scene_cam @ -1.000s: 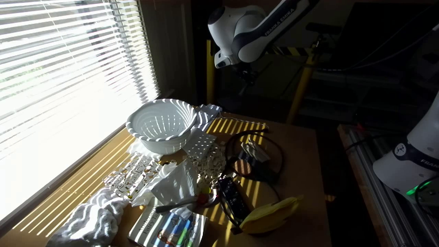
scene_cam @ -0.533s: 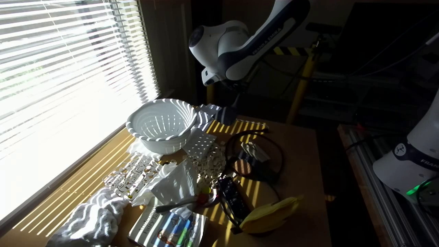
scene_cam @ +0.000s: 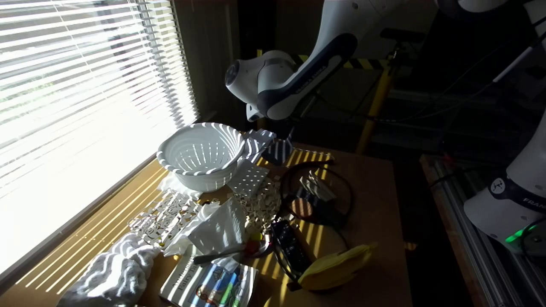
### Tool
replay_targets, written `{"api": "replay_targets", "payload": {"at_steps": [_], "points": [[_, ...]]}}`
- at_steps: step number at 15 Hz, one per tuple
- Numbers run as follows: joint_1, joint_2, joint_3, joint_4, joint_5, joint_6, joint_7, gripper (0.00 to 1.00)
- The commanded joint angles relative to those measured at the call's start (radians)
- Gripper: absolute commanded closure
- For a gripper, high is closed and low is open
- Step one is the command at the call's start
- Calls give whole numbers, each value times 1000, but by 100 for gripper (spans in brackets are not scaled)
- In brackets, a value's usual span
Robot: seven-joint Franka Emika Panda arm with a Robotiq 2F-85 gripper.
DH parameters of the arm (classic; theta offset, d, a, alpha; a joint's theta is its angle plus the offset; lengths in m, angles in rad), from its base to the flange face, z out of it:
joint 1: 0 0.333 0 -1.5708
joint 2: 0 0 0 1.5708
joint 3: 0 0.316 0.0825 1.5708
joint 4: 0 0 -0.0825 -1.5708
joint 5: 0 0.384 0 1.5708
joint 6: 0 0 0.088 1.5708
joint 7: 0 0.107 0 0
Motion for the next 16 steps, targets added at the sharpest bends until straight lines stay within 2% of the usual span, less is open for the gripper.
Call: {"api": "replay_targets", "payload": {"at_steps": [1, 7, 16], "points": [[17, 84, -15, 90, -20, -50, 111, 94], [14, 133, -12, 120, -24, -81, 190, 94], [19, 118, -11, 62, -52, -78, 218, 94]]}}
